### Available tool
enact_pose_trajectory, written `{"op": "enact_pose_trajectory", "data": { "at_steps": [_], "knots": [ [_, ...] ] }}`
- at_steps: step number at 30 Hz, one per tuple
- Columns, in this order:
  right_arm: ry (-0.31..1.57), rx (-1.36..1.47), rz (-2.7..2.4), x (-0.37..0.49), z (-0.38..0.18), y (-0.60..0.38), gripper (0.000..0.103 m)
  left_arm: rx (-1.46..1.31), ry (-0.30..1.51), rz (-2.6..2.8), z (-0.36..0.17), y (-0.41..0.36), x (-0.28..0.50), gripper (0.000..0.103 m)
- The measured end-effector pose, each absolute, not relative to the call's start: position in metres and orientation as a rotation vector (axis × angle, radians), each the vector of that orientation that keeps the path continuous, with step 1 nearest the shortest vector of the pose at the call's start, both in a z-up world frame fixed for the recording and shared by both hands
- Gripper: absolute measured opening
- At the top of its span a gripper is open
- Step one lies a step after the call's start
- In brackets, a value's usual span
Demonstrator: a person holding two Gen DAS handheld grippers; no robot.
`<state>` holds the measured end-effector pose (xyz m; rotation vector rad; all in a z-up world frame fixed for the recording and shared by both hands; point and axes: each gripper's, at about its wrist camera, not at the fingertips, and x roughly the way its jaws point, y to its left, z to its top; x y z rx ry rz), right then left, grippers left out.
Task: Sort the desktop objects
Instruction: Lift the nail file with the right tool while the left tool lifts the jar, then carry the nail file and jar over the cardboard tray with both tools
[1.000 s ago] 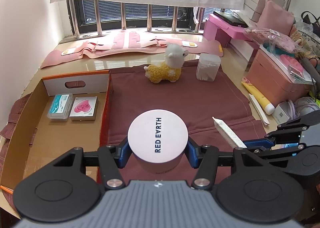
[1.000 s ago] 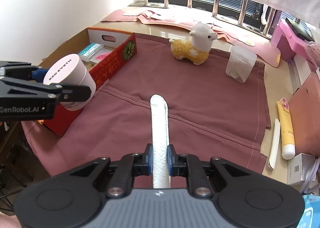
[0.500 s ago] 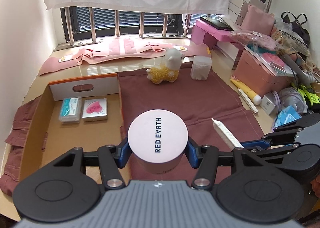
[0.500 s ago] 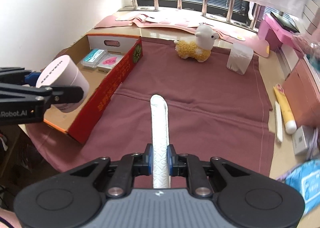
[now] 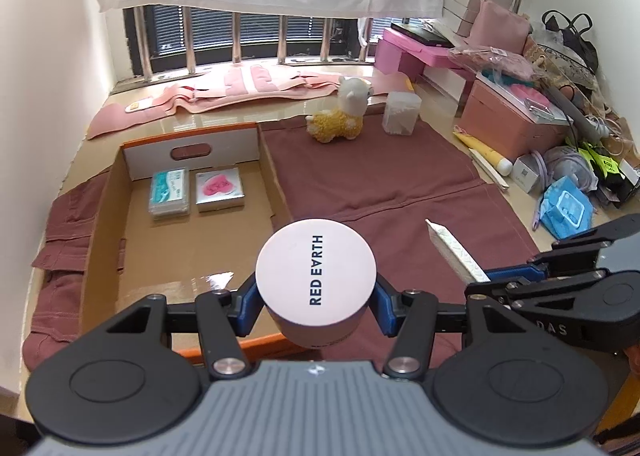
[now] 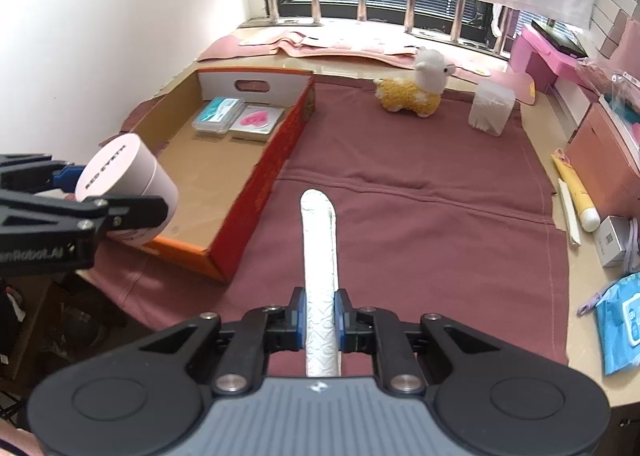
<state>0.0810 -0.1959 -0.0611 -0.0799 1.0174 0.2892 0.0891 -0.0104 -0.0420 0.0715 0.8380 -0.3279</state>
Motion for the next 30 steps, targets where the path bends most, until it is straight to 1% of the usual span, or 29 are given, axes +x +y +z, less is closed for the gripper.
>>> {"op": "enact_pose_trajectory", "data": {
  "at_steps": [19, 30],
  "knots": [
    [0.987, -0.178, 0.446, 0.058, -0.046, -0.173, 0.013, -0.057, 0.851, -0.123, -0.035, 0.030, 0.047, 0.056],
    [0.965, -0.210, 0.516, 0.045, -0.041, -0.161, 0.013, -0.068, 0.842, -0.040, -0.030, 0.044, 0.027, 0.056]
  ]
}}
